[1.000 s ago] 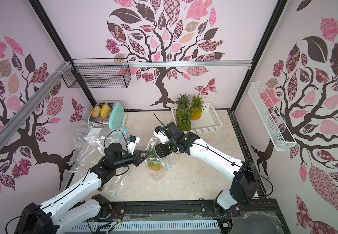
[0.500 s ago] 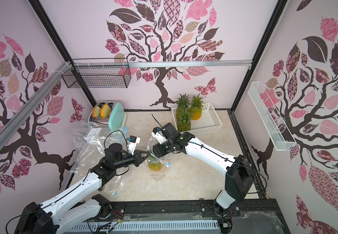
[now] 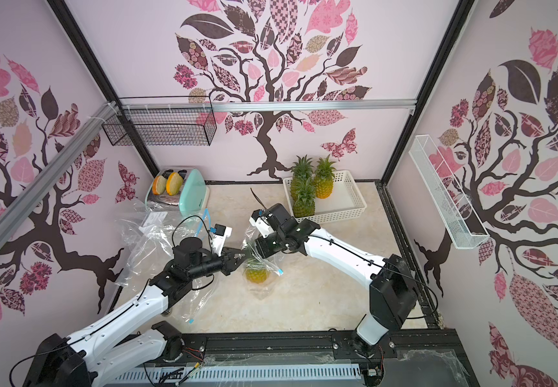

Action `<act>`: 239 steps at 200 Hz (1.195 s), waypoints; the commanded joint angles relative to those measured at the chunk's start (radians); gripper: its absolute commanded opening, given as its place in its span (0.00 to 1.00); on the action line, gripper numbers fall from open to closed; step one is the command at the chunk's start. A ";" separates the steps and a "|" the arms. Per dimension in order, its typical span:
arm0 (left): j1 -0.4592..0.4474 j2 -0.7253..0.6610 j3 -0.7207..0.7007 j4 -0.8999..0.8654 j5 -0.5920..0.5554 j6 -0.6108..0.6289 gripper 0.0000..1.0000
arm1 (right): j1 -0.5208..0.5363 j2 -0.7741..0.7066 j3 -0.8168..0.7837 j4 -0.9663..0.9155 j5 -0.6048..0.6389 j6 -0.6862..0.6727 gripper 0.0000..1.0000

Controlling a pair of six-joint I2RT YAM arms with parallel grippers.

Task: Open the zip-top bag and take out the pineapple
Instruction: Pick up the pineapple from the zipper food storage bag.

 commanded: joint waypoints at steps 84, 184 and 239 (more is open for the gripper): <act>0.139 -0.217 -0.025 -0.023 0.002 -0.178 0.85 | -0.085 -0.203 0.006 -0.060 0.048 -0.046 0.00; 0.246 0.142 -0.149 0.600 0.197 -0.635 0.98 | -0.105 -0.343 0.162 -0.162 -0.015 -0.166 0.00; 0.246 0.270 -0.142 0.854 0.215 -0.738 0.98 | -0.102 -0.357 0.154 -0.124 -0.093 -0.162 0.00</act>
